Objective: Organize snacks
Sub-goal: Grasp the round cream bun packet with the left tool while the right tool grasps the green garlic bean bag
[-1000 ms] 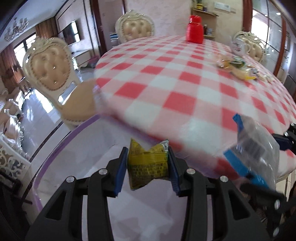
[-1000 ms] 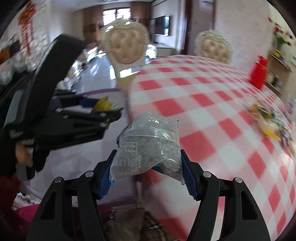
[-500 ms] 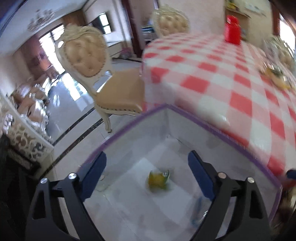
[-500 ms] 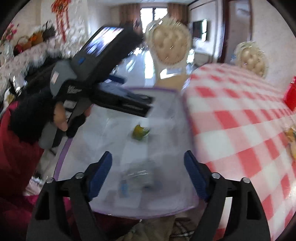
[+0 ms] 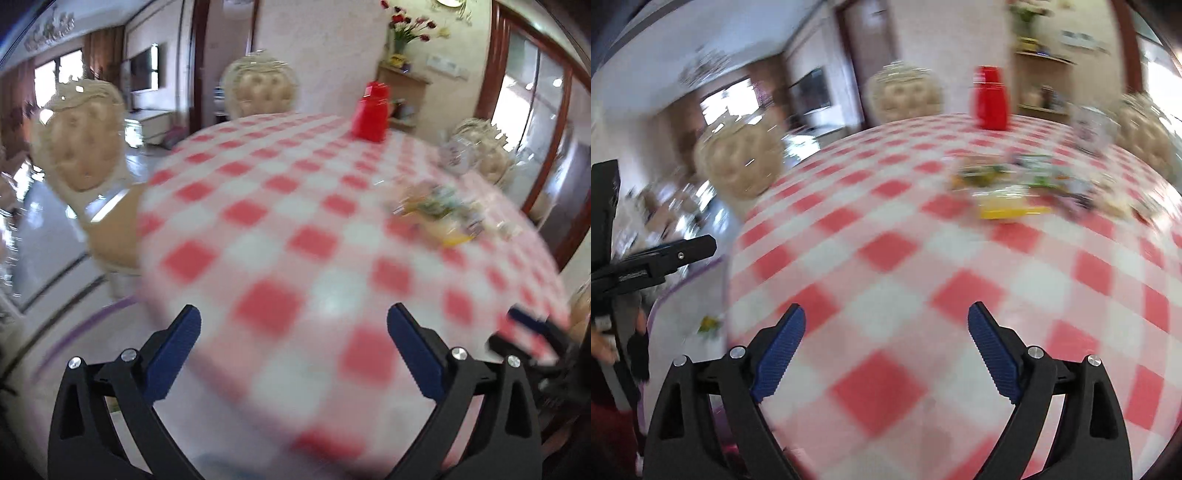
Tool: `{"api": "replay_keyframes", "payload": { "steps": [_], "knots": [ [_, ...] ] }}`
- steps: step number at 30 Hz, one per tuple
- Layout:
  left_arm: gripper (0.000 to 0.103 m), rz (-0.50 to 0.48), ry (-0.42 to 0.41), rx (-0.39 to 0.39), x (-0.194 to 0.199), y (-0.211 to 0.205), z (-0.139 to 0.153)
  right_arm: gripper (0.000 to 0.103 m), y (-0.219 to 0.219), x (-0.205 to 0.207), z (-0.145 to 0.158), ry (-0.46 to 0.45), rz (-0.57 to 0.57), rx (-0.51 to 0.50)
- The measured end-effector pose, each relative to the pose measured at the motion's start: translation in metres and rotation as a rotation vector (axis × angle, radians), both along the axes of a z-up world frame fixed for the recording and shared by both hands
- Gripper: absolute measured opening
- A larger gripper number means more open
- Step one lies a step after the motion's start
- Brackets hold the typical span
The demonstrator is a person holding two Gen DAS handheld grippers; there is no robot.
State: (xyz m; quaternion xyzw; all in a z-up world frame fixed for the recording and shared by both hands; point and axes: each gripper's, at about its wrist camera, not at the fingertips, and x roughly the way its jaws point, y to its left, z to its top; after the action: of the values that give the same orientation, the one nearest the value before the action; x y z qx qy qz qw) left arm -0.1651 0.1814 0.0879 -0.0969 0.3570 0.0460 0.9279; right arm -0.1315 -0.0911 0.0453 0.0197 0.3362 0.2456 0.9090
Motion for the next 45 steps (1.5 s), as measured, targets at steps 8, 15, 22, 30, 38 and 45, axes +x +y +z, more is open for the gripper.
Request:
{"api": "replay_keyframes", "payload": {
  "steps": [8,15,22,30,38,45],
  "knots": [
    [0.101,0.139,0.037,-0.151,0.127,-0.061,-0.048,0.087,-0.041,0.07,0.006,-0.036,-0.136,-0.004],
    [0.101,0.245,-0.017,-0.236,0.142,-0.047,-0.068,0.087,-0.022,0.137,0.008,-0.059,-0.109,-0.028],
    [0.1,0.273,0.004,-0.268,0.146,-0.039,-0.073,0.087,0.017,0.2,-0.011,0.002,-0.075,-0.071],
    [0.1,0.219,-0.005,-0.268,0.147,-0.044,-0.072,0.087,0.052,0.233,-0.023,-0.022,-0.066,-0.239],
    [0.1,0.214,0.009,-0.291,0.15,-0.042,-0.075,0.043,-0.005,0.198,0.001,-0.083,-0.101,-0.093],
    [0.1,0.176,0.0,-0.247,0.15,-0.054,-0.071,0.044,-0.095,0.161,0.003,-0.126,-0.261,-0.039]
  ]
}}
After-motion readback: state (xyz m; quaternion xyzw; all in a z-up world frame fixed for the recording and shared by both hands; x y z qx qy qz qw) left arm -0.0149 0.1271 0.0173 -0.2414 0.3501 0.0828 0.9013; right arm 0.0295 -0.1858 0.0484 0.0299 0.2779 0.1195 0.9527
